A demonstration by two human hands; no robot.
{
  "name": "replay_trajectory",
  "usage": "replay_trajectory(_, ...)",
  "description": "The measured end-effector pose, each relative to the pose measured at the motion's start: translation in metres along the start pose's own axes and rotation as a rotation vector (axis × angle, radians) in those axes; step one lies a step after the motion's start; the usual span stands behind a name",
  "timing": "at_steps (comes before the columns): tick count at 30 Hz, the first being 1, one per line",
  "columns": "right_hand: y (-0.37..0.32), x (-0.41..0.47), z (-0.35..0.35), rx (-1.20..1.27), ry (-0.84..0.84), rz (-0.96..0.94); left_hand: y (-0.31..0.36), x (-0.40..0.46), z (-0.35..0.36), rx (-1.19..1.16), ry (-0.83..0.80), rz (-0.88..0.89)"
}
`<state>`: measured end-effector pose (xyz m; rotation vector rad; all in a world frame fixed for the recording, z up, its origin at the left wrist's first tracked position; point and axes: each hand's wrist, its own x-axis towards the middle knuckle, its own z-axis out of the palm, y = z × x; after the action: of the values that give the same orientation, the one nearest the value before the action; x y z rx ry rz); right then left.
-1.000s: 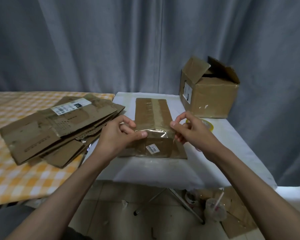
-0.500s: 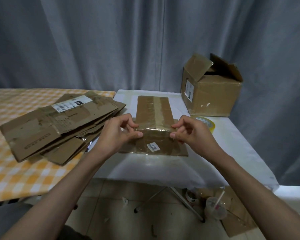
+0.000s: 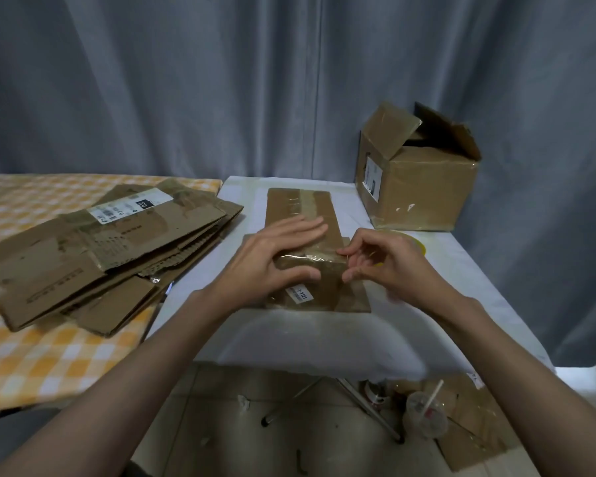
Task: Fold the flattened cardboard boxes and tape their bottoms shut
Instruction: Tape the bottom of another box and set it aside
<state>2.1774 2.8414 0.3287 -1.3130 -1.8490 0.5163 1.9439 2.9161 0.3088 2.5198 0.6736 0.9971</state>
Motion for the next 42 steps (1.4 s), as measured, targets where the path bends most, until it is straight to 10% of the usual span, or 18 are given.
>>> replay_trajectory(8,0.005,0.002,0.009,-0.098,0.099,-0.142,-0.005,0.001,0.023,0.130,0.154,0.068)
replay_trajectory(24,-0.002,0.001,0.002,0.167,0.025,0.186,0.008,0.000,0.027,0.248,0.111,0.068)
replay_trajectory(29,-0.020,-0.003,0.009,0.178,0.002,0.433,0.020,0.017,-0.007,-0.155,0.195,-0.215)
replay_trajectory(42,-0.022,0.013,0.009,0.313,0.313,0.545,-0.044,0.067,-0.032,0.039,0.132,-0.647)
